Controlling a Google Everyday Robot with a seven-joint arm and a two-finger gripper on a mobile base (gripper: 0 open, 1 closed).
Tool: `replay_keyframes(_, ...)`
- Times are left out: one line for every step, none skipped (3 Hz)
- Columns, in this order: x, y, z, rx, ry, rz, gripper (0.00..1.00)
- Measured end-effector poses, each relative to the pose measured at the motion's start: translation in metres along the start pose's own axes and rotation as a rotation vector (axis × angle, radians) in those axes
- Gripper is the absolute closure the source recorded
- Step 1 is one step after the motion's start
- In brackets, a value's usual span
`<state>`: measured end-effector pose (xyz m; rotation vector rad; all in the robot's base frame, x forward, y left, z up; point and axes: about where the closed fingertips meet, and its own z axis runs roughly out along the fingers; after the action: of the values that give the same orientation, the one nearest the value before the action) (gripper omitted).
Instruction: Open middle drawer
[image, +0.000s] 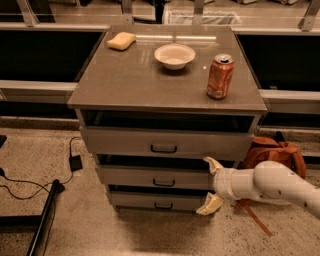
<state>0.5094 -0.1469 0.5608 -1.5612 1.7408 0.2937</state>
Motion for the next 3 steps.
replay_keyframes(0.032, -0.013, 0.021, 0.091, -0.047, -0.03, 0.0)
replay_keyframes(0.037, -0.008, 0.029, 0.085, -0.056, -0.04, 0.0)
replay_keyframes(0.041, -0.007, 0.035, 0.059, -0.044, -0.061, 0.0)
